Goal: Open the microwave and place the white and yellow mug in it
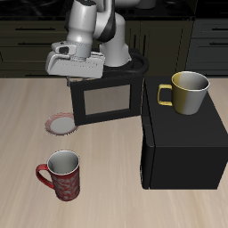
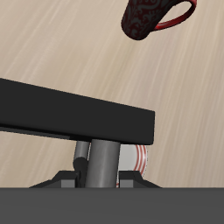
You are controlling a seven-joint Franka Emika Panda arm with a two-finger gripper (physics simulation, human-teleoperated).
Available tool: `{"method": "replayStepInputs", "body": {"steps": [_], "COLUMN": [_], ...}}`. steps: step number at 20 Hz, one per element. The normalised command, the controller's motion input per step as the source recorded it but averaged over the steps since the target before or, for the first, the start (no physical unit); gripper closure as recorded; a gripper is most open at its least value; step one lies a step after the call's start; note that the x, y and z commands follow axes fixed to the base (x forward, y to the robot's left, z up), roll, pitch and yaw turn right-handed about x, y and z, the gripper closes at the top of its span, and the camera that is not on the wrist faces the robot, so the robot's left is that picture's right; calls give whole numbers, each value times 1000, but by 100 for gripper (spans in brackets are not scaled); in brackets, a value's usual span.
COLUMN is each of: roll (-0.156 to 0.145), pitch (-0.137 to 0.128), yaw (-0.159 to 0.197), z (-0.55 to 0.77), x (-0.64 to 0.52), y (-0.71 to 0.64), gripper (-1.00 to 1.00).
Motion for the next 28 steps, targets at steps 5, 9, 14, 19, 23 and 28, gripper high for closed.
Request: {"method": "replayStepInputs", "body": {"steps": [5,9,14,19,23,28], "roll": [-15,-17,0,-2,-26,-3], "pitch": [24,21,14,-4,13,-15], "yaw": [-73,-64,-80,-54,-110,-44], "z": [-174,-173,-149,-58,-153,-134], "x": [-174,-192,-209,-160,-261,-320], "y": [46,34,32,25,-77,100], "gripper": [100,100,100,100,100,100]}}
